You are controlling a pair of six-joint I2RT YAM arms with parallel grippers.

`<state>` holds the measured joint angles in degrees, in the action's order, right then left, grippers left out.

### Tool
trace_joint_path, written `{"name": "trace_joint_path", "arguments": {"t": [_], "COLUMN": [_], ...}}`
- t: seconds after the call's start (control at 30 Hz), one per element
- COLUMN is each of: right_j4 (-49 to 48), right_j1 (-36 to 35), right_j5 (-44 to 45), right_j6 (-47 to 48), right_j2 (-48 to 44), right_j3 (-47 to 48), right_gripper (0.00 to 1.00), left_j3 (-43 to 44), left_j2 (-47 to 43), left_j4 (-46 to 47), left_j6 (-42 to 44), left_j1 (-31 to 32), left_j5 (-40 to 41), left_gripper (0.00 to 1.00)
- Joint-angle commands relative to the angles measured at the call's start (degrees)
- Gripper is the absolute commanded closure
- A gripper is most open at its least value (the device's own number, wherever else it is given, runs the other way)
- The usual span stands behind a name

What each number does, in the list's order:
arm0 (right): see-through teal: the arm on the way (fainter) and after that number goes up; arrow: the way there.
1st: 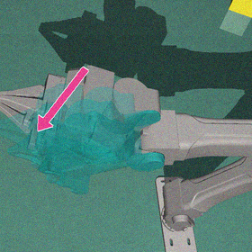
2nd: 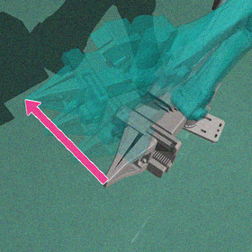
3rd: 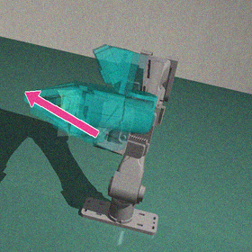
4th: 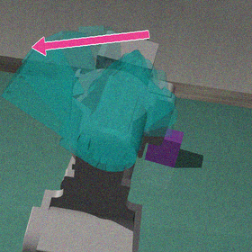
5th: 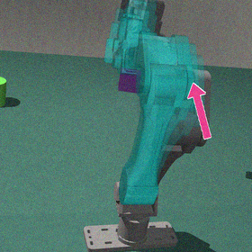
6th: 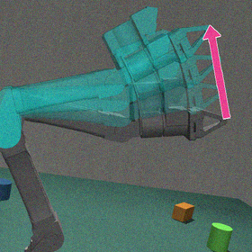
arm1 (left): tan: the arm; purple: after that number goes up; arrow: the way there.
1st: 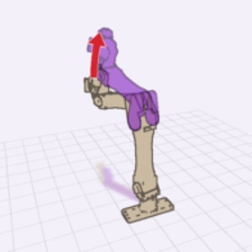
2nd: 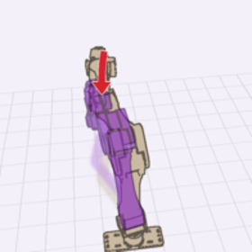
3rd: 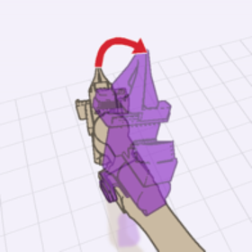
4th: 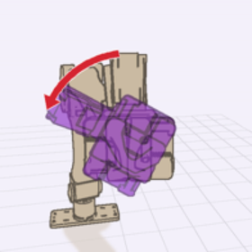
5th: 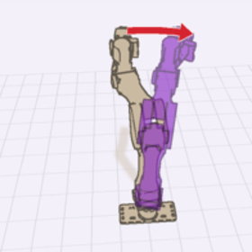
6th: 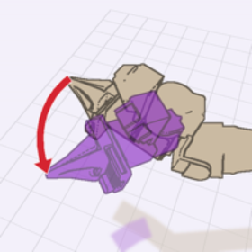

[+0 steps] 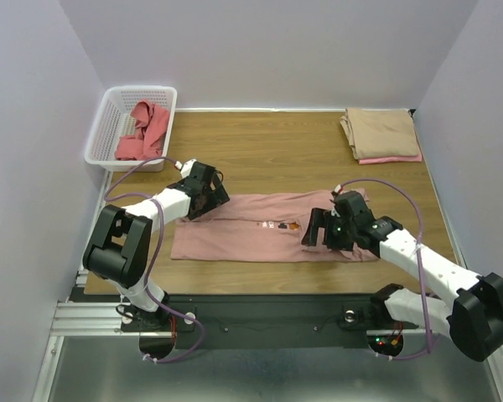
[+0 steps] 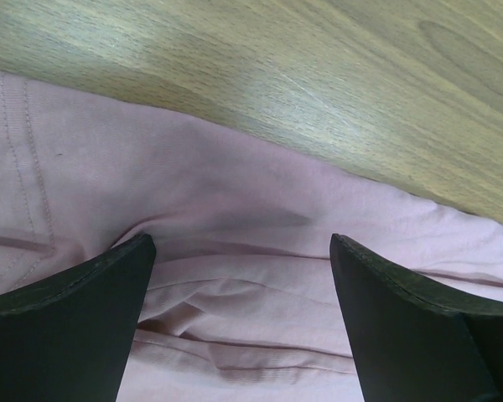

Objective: Fold and stack the t-shirts
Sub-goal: Fold the tshirt

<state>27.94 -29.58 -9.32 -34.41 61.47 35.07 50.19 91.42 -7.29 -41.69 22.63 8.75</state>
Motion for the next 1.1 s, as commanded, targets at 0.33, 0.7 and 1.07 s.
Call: {"name": "trace_joint_path", "arguments": {"t": [0.33, 0.7, 1.07], "right_j4": [-2.01, -6.76, -6.76], "right_j1": [4.01, 4.18, 4.27], "right_j5": [22.77, 14.25, 2.21], "right_j6": [-4.62, 14.62, 32.47], "right_j2": [25.16, 63.20, 84.74], "right_j3": [12.82, 48.12, 78.55], "right_gripper": [0.00, 0.00, 0.00], "left_j3": [-9.93, -19.52, -25.85], "left_j2": [-6.05, -12.49, -16.71], "left_j4": [0.70, -1.23, 0.52], "left_j6": [-1.63, -13.93, -38.80], "left_j1": [-0.75, 5.83, 26.38], "left_j5": [0.21, -1.63, -8.14], "left_gripper": [0.02, 0.02, 0.02]}}
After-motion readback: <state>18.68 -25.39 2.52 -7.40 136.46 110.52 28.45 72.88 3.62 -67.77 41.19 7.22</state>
